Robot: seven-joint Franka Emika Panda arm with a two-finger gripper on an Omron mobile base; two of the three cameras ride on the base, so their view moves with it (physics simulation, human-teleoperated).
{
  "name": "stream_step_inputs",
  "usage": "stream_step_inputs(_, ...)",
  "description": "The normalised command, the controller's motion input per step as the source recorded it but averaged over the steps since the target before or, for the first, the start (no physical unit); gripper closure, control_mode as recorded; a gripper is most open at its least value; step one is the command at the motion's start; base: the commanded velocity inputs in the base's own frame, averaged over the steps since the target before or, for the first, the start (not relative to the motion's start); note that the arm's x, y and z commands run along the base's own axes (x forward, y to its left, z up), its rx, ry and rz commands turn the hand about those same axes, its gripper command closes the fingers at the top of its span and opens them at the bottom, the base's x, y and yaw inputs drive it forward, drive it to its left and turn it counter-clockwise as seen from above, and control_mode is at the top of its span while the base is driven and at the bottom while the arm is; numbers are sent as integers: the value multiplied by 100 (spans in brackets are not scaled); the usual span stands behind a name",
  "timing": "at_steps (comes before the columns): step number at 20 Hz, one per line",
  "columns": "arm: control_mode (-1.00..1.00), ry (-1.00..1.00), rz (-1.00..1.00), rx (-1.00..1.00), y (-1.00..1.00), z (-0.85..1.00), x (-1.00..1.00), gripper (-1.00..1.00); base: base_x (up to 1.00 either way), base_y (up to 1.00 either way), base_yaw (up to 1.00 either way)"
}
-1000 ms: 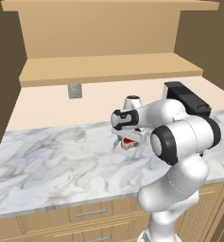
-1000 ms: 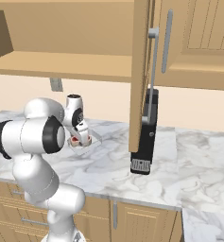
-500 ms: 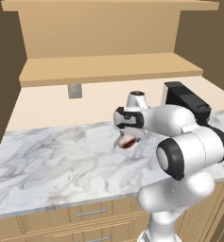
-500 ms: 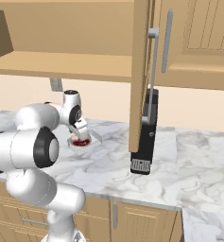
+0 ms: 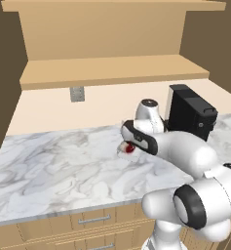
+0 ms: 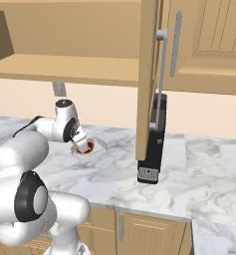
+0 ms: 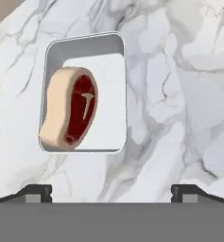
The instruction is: Retrieve the tupperware from the cabinet, then place the raw meat into the tupperware to avoid contamination.
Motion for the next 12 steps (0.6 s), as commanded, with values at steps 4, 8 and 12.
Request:
stream_step_inputs(4, -100, -18, 0, -3, 3, 16, -61, -100, 0, 0, 0)
stream_step_inputs(8, -100, -22, 0, -3, 2, 14, -74, -100, 0, 0, 0)
stream_step_inputs(12, -100, -29, 0, -5, 4, 14, -81, -100, 0, 0, 0)
